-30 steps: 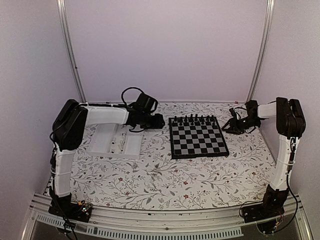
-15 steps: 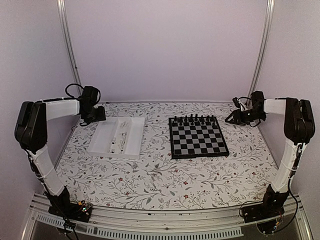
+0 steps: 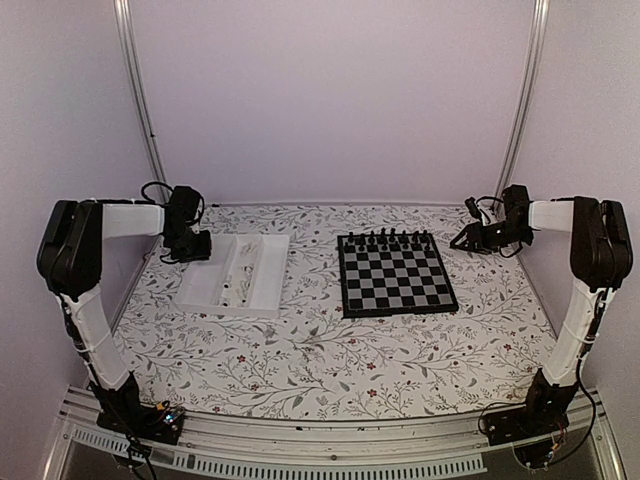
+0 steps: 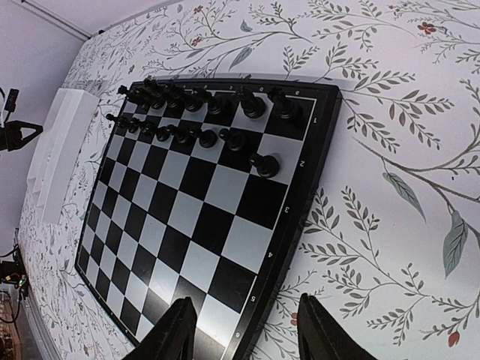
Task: Set up the chess pieces on the board
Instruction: Move the storage box to the center of the board, then pick up the chess piece from the storage box.
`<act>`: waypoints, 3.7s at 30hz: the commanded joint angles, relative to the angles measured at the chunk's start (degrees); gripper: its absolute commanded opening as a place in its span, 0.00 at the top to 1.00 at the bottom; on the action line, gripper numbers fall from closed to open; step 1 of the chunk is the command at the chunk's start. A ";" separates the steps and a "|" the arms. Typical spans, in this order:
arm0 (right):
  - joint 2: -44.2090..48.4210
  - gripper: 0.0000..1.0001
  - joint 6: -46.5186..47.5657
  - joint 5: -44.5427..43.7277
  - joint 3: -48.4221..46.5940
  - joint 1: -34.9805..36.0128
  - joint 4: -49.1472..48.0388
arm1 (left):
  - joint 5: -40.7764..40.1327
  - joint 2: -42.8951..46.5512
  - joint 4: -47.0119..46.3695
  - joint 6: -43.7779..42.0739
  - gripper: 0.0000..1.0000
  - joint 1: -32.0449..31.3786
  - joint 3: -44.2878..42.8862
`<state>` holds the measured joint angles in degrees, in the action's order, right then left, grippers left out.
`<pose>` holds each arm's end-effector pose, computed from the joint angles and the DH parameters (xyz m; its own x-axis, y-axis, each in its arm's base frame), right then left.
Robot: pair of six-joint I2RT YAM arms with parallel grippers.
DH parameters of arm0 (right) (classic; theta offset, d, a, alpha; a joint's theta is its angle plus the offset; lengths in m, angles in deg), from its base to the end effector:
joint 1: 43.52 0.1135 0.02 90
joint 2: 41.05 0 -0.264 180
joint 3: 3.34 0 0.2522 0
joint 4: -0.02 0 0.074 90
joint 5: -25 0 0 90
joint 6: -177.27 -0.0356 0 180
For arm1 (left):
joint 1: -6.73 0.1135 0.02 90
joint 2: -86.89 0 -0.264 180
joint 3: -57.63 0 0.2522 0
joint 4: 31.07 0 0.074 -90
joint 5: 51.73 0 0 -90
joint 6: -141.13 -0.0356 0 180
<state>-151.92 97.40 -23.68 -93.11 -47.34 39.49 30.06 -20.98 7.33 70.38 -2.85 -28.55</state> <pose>0.3995 -0.0031 0.1817 -0.8073 -0.0785 -0.5848 -0.4223 0.7692 0.4797 0.3852 -0.0599 0.1769 -0.8381 -0.1895 -0.5116 -0.1926 0.9801 -0.0475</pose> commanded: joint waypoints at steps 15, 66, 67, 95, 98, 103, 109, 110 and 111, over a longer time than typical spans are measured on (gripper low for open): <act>1.97 0.50 1.01 1.92 0.26 0.26 -0.38 | 4.36 6.97 -3.52 1.13 0.94 -10.58 16.92; 10.83 0.50 15.12 -4.83 0.83 19.08 3.19 | 8.37 15.34 6.11 -6.31 0.55 -25.11 9.28; 11.55 0.50 15.23 -5.80 2.30 18.91 1.93 | 9.73 14.38 6.39 -7.24 0.55 -25.10 8.57; 14.04 0.49 15.01 -6.16 9.05 12.21 -3.88 | 11.90 -0.30 5.31 -10.62 0.65 -24.96 0.01; 13.93 0.49 15.01 -6.25 9.17 12.25 -3.88 | 12.05 -1.12 5.03 -10.69 0.65 -25.00 -0.28; 13.80 0.48 14.84 -6.08 9.19 12.25 -3.90 | 12.78 -2.30 4.25 -10.71 0.67 -24.96 -0.78; 13.59 0.48 14.83 -5.95 9.37 12.24 -4.00 | 12.62 -1.91 3.26 -11.02 0.76 -24.96 -0.62; 13.58 0.48 14.75 -5.91 9.33 12.25 -4.00 | 12.54 -1.84 3.18 -11.04 0.76 -24.96 -0.55; 13.45 0.48 14.75 -5.82 9.34 12.23 -4.01 | 12.52 -1.89 3.18 -11.12 0.76 -24.96 -0.53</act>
<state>-138.26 112.17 -29.75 -84.50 -35.18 36.41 42.26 -22.97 11.90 59.93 -28.07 -27.99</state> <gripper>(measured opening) 0.515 0.239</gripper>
